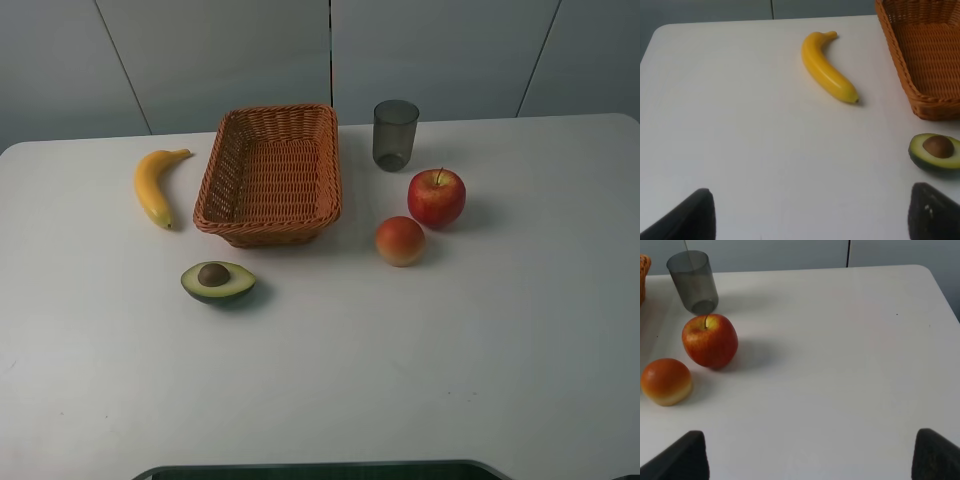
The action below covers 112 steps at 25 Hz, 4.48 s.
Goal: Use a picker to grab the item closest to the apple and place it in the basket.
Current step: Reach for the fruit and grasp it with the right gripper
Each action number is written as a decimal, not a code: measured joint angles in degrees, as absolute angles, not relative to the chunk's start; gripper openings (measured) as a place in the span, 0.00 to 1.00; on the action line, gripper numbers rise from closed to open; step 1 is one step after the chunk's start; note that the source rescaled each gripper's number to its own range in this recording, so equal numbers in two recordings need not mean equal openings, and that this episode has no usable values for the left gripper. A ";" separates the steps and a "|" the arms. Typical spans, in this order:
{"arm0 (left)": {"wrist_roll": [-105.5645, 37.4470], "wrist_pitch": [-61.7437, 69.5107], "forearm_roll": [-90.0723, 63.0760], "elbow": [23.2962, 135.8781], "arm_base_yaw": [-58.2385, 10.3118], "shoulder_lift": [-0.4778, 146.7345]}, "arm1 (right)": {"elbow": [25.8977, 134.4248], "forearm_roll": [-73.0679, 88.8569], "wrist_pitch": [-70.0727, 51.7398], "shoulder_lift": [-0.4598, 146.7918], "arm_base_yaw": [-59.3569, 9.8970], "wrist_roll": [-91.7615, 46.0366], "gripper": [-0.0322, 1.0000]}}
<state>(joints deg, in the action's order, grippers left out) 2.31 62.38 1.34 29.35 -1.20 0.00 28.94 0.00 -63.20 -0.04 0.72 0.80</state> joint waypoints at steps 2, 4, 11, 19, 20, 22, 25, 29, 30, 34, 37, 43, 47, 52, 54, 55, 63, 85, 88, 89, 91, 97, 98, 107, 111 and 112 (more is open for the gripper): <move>2.31 62.38 1.34 29.35 -1.20 0.00 | 28.94 0.00 -63.20 -0.04 0.72 0.80 0.68; 2.31 62.38 1.34 29.35 -1.20 0.00 | 28.94 0.00 -63.20 -0.04 0.72 0.80 0.68; 2.31 62.38 1.34 29.35 -1.20 0.00 | 28.94 0.00 -63.20 -0.04 0.72 0.80 0.68; 2.40 62.38 1.34 29.35 -1.20 0.00 | 28.94 0.00 -63.20 -0.04 0.72 0.80 0.68; 2.40 62.38 1.34 29.35 -1.20 0.00 | 28.94 0.00 -63.20 -0.04 0.72 0.80 0.68; 2.40 62.38 1.34 29.35 -1.20 0.00 | 28.94 -0.35 -63.20 -0.04 0.72 0.80 0.68; 2.30 62.38 1.34 29.35 -1.20 0.00 | 28.94 -0.45 -63.20 -0.04 0.72 0.80 0.68; 2.30 62.38 1.34 29.35 -1.20 0.00 | 28.94 -0.45 -62.83 -0.04 0.72 0.80 0.68; 2.30 62.38 1.34 29.35 -1.20 0.00 | 28.94 -0.45 -62.83 -0.04 0.72 0.80 0.68; 2.30 62.38 1.34 29.35 -1.20 0.00 | 31.82 -0.45 -63.00 5.23 0.72 0.80 0.68; 2.30 62.38 1.34 29.35 -1.20 0.00 | 36.19 -0.45 -64.47 14.38 0.72 -0.33 0.68; 2.30 62.38 1.34 29.35 -1.20 0.00 | 44.35 -0.45 -65.16 32.44 -3.43 -2.80 0.71; 2.18 62.38 1.34 29.35 -1.20 0.00 | 47.89 -0.45 -64.91 42.20 -10.04 -5.60 0.93; 2.18 62.38 1.34 29.35 -1.20 0.00 | 50.81 -0.45 -64.10 53.05 -18.40 -11.02 0.99; 2.18 62.38 1.34 29.35 -1.20 0.00 | 51.48 -0.45 -63.47 56.51 -21.45 -14.51 0.99; 2.18 62.38 1.34 29.35 -1.20 0.00 | 51.83 -0.45 -63.36 58.32 -22.99 -16.26 0.99; 2.18 62.38 1.34 29.35 -1.20 0.00 | 56.10 0.66 -62.14 71.75 -29.28 -34.18 1.00; 2.18 62.38 1.34 29.35 -1.20 0.00 | 67.70 2.14 -52.06 98.79 -35.92 -66.43 1.00; 2.18 62.38 1.34 29.35 -1.20 0.00 | 70.74 1.40 -52.06 102.30 -35.92 -66.85 1.00; 2.18 62.38 1.34 29.35 -1.20 0.00 | 71.75 1.03 -52.06 103.50 -35.92 -66.85 1.00; 2.18 62.38 1.34 29.35 -1.20 0.00 | 73.30 0.69 -51.92 105.40 -35.92 -66.95 1.00; 2.18 62.38 1.34 29.35 -1.20 0.00 | 74.57 0.61 -51.42 109.15 -34.23 -67.07 1.00; 2.18 62.38 1.34 29.35 -1.20 0.00 | 74.57 0.61 -51.20 109.53 -33.97 -67.07 1.00; 2.18 62.38 1.34 29.35 -1.20 0.00 | 74.57 0.33 -50.33 111.79 -32.07 -68.62 1.00; 2.18 62.38 1.34 29.35 -1.20 0.00 | 74.57 0.57 -49.82 113.41 -31.99 -69.54 1.00; 2.18 62.38 1.34 29.35 -1.20 0.00 | 74.57 0.57 -49.66 113.76 -31.99 -69.65 1.00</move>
